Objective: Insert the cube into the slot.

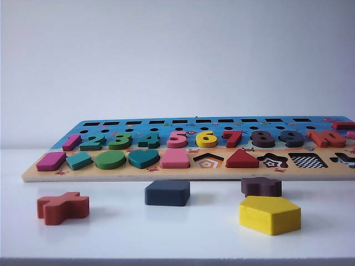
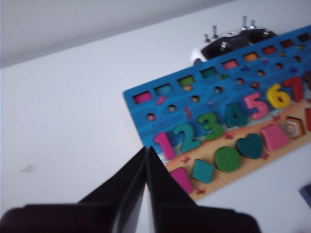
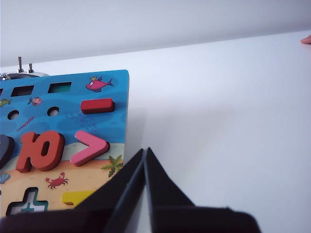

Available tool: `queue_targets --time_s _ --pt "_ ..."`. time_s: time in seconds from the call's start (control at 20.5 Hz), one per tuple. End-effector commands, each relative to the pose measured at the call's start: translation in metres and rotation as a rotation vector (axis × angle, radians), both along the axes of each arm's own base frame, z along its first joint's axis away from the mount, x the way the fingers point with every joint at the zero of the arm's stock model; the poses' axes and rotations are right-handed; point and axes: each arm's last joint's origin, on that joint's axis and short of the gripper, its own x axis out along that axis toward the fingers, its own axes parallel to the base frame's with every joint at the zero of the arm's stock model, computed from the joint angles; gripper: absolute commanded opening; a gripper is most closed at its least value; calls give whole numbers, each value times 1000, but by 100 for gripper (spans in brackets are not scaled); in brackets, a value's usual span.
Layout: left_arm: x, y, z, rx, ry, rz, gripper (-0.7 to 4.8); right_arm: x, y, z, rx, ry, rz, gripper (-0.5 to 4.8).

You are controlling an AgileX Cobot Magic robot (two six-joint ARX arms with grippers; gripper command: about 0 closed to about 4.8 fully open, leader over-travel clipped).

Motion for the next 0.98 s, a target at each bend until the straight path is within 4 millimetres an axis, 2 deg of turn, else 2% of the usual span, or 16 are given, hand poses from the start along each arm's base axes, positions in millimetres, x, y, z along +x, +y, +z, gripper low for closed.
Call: queue_targets --time_s 0.05,0.2,0.34,0.44,0.68,0.83,0.98 --pt "-1 -9 7 14 55 -102 10 0 0 1 46 -12 0 -4" --pt "-4 -21 15 32 118 -224 10 0 1 1 118 -12 16 1" --pt "-7 -31 21 42 159 -320 10 -1 4 9 230 -31 119 11" --pt "-8 -37 23 46 187 -378 10 -5 6 25 280 -68 189 23" --pt "2 -48 19 31 276 -437 10 -28 10 92 273 -216 345 24" --pt "8 -52 16 38 296 -439 10 -39 13 116 277 -164 429 28" --pt "15 -58 15 13 299 -477 10 -41 18 136 270 -17 590 32"
